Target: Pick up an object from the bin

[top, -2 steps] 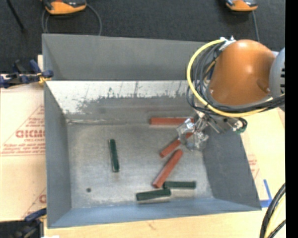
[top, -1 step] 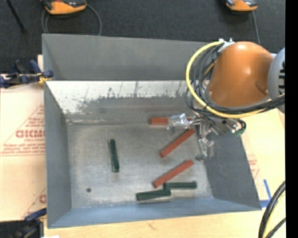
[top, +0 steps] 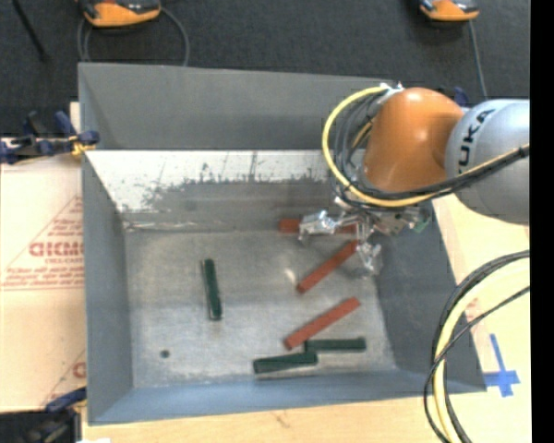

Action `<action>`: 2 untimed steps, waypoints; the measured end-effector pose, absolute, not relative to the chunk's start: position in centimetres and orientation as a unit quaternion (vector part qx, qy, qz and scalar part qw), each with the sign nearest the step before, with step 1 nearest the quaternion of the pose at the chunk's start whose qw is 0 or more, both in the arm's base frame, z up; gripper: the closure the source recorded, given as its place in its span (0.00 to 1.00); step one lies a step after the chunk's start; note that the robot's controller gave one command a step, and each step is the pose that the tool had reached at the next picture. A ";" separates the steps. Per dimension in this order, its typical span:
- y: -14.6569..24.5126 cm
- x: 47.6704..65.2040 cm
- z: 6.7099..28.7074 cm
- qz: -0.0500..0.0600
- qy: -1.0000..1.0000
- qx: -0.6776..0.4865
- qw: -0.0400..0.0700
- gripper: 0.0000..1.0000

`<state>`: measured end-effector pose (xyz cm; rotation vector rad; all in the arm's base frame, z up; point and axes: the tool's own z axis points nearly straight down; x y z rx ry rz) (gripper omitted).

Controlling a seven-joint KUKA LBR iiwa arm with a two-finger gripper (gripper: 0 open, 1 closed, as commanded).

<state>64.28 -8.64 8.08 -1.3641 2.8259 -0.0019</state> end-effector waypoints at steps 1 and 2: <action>-8.6 64.4 8.4 0.000 0.902 -0.433 0.003 1.00; -8.6 64.4 8.4 0.000 0.902 -0.432 0.003 0.00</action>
Offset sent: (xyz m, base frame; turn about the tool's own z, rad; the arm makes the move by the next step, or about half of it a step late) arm 0.0000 0.0000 0.0000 0.0000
